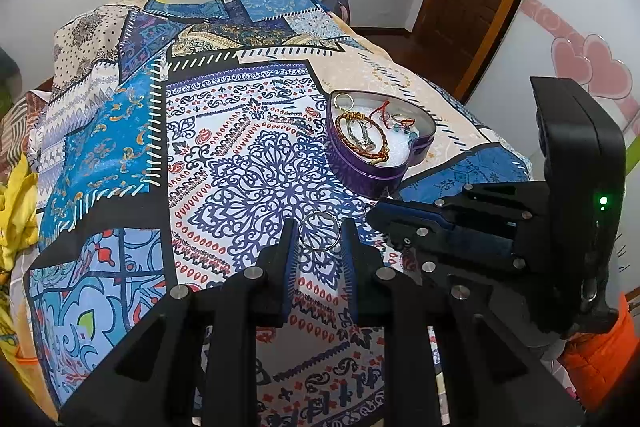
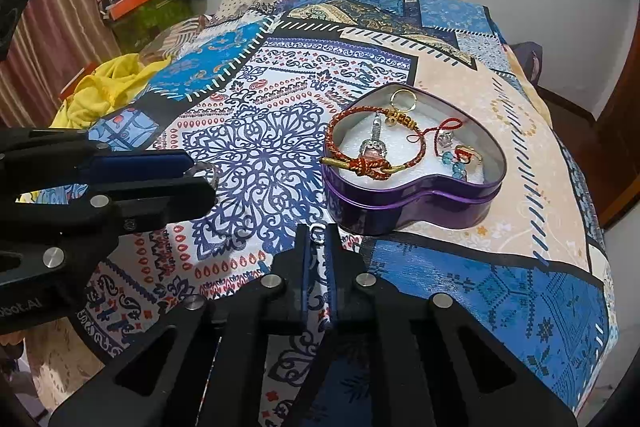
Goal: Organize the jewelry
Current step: 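Grasp the silver ring with the left tool while the right tool grasps a small ring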
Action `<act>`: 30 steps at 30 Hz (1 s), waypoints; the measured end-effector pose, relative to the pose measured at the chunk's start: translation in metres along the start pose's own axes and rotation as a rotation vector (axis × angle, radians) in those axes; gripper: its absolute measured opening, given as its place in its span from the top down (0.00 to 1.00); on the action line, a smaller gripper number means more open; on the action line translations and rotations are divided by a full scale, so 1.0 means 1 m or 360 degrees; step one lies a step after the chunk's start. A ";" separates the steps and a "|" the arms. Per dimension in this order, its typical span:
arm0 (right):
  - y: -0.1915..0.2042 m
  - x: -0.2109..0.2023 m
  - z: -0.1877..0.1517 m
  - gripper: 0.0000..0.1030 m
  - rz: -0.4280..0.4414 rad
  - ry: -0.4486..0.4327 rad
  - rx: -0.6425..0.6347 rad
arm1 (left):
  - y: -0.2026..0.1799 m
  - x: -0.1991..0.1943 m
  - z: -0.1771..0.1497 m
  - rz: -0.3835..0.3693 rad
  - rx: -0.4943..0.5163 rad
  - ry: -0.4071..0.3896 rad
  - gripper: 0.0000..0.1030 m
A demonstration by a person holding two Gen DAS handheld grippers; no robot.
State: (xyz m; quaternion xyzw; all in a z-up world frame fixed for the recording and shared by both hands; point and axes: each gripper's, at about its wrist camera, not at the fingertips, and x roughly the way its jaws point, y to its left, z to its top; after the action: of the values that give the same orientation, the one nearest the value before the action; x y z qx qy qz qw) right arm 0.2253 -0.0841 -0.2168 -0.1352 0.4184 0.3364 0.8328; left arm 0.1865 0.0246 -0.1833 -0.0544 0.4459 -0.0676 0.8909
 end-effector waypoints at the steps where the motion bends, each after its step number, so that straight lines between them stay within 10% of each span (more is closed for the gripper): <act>1: -0.001 -0.002 0.000 0.96 0.0002 -0.0005 0.0007 | 0.000 -0.001 0.000 0.0001 0.0000 -0.0003 0.80; 17: -0.004 -0.025 -0.004 0.96 -0.0005 -0.0089 0.0015 | 0.000 -0.010 0.005 0.0018 -0.0011 -0.0035 0.80; 23: -0.002 -0.010 -0.002 0.71 0.0045 -0.0014 0.0056 | 0.003 -0.014 0.002 0.0013 -0.0020 -0.0038 0.80; 30: 0.004 0.001 0.003 0.71 0.0024 0.0012 0.0018 | 0.011 -0.015 0.002 0.0010 -0.0042 -0.0047 0.80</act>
State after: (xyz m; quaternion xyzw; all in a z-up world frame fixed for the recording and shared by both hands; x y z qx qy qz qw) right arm 0.2249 -0.0796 -0.2153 -0.1287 0.4244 0.3397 0.8294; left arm 0.1796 0.0380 -0.1717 -0.0656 0.4337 -0.0580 0.8968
